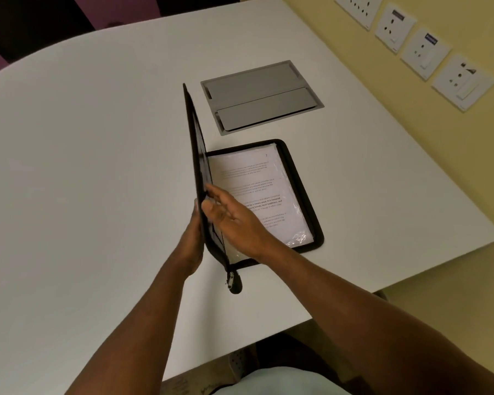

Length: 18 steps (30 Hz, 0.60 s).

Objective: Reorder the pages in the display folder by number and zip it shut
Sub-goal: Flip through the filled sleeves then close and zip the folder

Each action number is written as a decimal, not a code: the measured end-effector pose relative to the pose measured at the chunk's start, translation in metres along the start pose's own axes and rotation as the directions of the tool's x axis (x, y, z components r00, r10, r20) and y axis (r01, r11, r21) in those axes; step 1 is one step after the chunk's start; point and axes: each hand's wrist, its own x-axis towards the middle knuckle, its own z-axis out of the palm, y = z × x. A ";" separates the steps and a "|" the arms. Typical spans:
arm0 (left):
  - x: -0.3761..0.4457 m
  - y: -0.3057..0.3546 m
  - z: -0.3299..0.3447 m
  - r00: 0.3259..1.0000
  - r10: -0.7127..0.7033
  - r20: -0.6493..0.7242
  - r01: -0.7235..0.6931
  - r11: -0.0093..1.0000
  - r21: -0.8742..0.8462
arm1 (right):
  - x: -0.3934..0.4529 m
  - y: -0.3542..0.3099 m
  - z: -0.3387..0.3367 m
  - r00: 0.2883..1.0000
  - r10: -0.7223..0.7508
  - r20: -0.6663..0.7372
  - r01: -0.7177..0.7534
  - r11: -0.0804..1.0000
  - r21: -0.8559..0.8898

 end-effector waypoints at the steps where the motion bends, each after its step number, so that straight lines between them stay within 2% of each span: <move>1: 0.005 -0.004 0.000 0.999 -0.028 0.024 0.027 0.999 0.045 | 0.000 -0.002 -0.006 0.999 -0.006 -0.038 0.006 1.000 0.013; 6: 0.022 -0.014 0.017 0.993 -0.088 0.073 0.067 0.965 0.255 | -0.004 0.000 -0.049 0.989 0.001 -0.146 0.014 0.994 0.105; 8: 0.026 -0.021 0.022 0.992 -0.101 0.081 0.074 0.956 0.284 | -0.004 0.008 -0.068 0.981 0.040 -0.189 -0.017 0.992 0.123; 11: 0.032 -0.032 0.025 0.982 -0.181 0.047 0.159 0.942 0.296 | -0.001 0.027 -0.094 0.955 0.117 -0.273 -0.079 0.986 0.144; 12: 0.034 -0.036 0.025 0.980 -0.197 0.039 0.177 0.938 0.297 | 0.000 0.034 -0.103 0.945 0.130 -0.300 -0.097 0.987 0.125; 15: 0.038 -0.044 0.028 0.972 -0.236 0.016 0.219 0.922 0.319 | 0.002 0.052 -0.125 0.917 0.170 -0.362 -0.210 0.975 -0.075; 18: 0.043 -0.053 0.034 0.978 -0.207 -0.016 0.189 0.853 0.486 | 0.006 0.071 -0.139 0.894 0.216 -0.391 -0.305 0.935 -0.182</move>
